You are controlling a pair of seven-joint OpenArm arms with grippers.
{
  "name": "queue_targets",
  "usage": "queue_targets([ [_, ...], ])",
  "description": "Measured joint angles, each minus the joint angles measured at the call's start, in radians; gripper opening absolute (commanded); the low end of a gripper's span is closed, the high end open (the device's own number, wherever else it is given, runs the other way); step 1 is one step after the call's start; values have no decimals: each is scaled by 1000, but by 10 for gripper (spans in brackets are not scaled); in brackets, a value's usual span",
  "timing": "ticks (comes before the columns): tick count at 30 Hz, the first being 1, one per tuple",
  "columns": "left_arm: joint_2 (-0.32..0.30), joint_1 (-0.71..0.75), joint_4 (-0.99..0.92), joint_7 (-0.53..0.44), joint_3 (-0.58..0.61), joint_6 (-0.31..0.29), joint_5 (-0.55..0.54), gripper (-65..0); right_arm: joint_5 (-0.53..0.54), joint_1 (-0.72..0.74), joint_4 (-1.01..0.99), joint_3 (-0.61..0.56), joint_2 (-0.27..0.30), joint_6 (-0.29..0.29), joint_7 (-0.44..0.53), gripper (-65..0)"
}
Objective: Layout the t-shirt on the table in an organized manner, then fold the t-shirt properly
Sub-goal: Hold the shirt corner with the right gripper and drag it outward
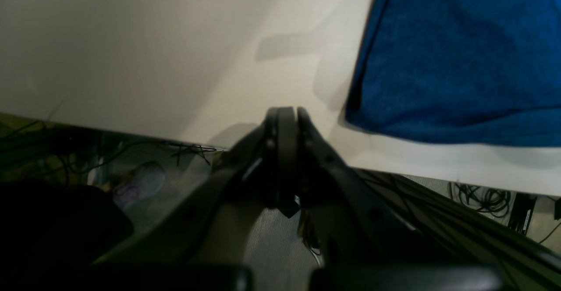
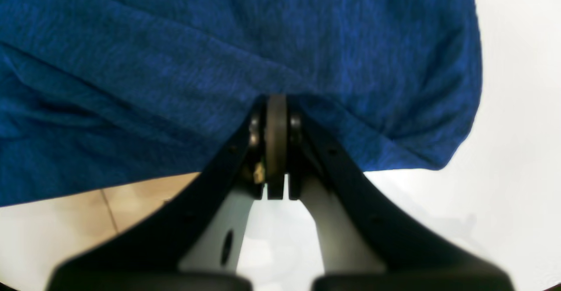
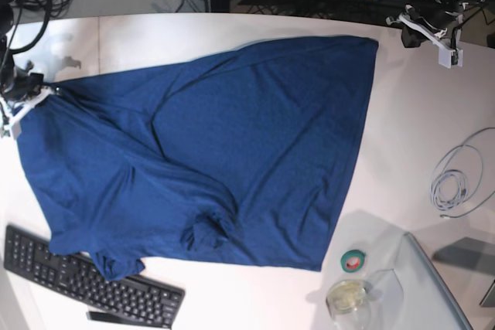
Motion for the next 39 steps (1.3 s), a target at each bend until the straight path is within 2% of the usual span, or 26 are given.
queue_targets([
  [7, 0, 0, 0, 0, 0, 0, 0, -650, 7, -58, 114, 2, 6, 0, -1, -650],
  [34, -3, 0, 7, 0, 0, 0, 1, -650, 13, -212, 218, 4, 30, 1, -26, -650],
  [39, -24, 0, 6, 0, 0, 0, 1, -650, 15, -234, 229, 4, 31, 1, -21, -650],
])
